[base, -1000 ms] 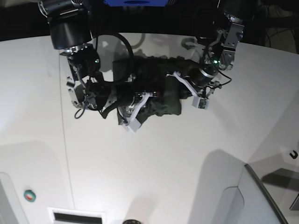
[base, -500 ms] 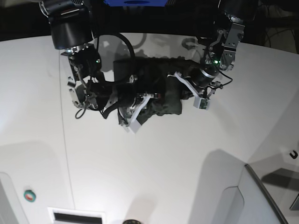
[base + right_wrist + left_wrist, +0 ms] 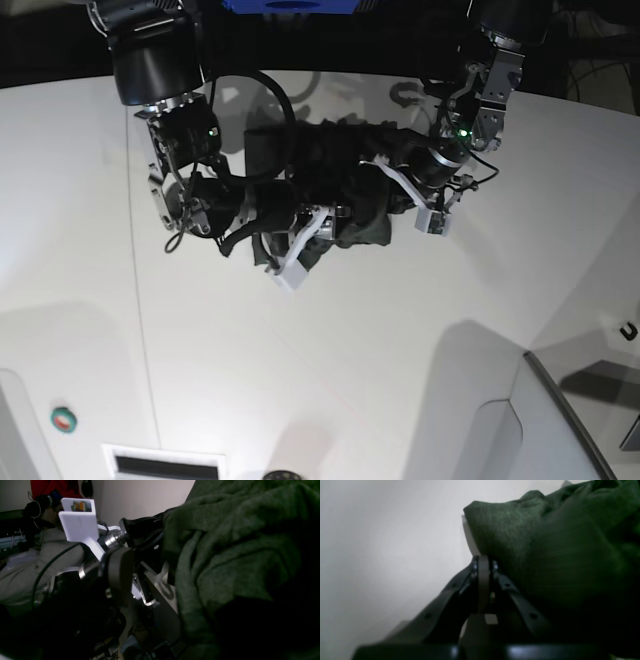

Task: Layout the t-shirt on the table in an organized manner, then fold the t-shirt properly

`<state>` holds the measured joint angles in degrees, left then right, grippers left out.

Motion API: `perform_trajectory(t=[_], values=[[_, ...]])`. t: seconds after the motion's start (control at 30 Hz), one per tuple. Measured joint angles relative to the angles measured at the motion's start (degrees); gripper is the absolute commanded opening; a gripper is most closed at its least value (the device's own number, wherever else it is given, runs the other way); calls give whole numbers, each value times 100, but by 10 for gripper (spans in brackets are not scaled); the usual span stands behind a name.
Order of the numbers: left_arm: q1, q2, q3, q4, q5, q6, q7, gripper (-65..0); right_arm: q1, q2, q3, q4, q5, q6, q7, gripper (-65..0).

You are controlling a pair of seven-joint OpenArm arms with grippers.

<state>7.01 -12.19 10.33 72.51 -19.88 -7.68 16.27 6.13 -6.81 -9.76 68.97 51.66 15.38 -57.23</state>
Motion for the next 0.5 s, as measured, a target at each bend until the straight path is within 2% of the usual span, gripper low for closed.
perform_trajectory(t=[0.13, 0.33, 0.5], values=[[-4, -2, 0, 0, 0, 0, 0, -650, 0, 0, -2, 0, 0, 0, 0, -299], [-92, -44, -7, 2, 15, 20, 17, -650, 35, 2, -737, -4, 42, -4, 111, -299], [-81, -42, -13, 2, 17, 22, 24, -650, 114, 17, -861, -2, 17, -4, 72, -299]])
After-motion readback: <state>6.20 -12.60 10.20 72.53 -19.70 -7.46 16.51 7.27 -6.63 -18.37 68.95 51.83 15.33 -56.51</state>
